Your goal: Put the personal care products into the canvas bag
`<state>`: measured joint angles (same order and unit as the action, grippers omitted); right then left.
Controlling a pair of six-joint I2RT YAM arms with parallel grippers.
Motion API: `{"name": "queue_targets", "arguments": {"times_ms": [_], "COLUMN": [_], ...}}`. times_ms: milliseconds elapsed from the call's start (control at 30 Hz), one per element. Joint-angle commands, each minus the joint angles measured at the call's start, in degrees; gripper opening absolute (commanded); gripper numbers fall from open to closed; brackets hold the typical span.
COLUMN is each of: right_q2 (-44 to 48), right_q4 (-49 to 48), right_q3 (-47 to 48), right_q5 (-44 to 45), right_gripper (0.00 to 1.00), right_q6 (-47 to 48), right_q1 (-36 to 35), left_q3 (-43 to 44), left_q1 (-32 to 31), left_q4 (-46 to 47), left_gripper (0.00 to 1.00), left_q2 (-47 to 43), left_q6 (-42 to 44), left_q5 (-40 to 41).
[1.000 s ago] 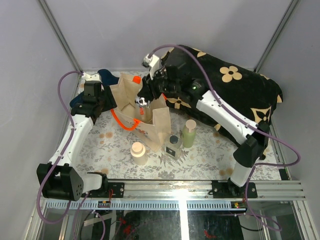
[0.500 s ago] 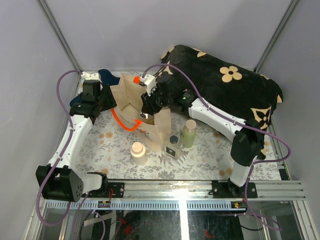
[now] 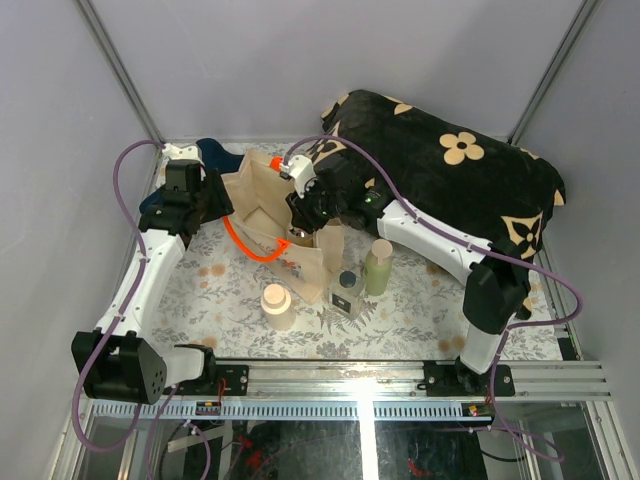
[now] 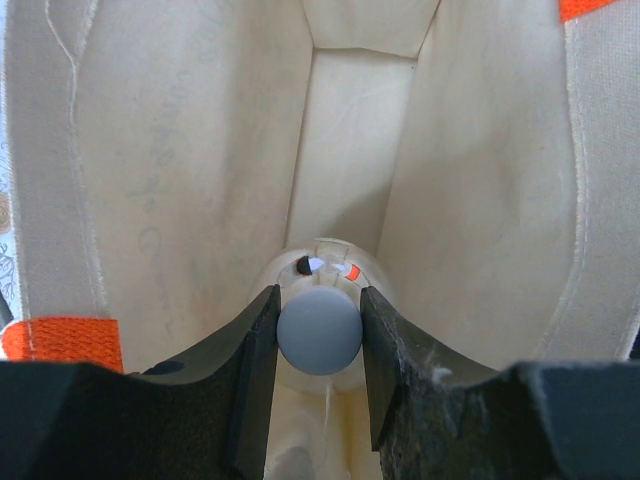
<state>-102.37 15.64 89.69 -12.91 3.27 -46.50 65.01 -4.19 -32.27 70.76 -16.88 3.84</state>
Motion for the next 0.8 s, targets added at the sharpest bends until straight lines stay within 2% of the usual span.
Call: {"name": "queue_targets", "arguments": {"times_ms": [0,200,367,567,767], "right_q2": [1.2,-0.3,-1.0,-1.3,0.0], "right_q4": [0.2,2.4,3.1,5.0,6.4], "right_q3": [2.1,3.8,4.4,4.6,6.7], "right_q5": [1.1,0.8,0.5,0.2,2.7], "right_gripper": [0.0,0.26,0.43,0.59,0.61], "right_q6": [2.1,2.4,2.4,3.2,3.5], "right_q1": [-1.1,-1.6,-2.0,-2.2,-2.2], "left_q3": [1.6,1.4,1.3,1.3,1.5], "left_q1": [-0.1,-0.1,-0.1,-0.1,-0.1], "left_q4": [-0.4,-0.3,-0.3,-0.2,-0.2], "left_gripper": [0.56,0.56,0.57,0.59,0.6], "left_q2": [-1.1,-1.1,-1.1,-0.8,-0.6], "left_q6": [0.9,0.9,0.9,1.0,1.1], "left_q5": [-0.3,-0.2,-0.3,-0.7,-0.8]}}
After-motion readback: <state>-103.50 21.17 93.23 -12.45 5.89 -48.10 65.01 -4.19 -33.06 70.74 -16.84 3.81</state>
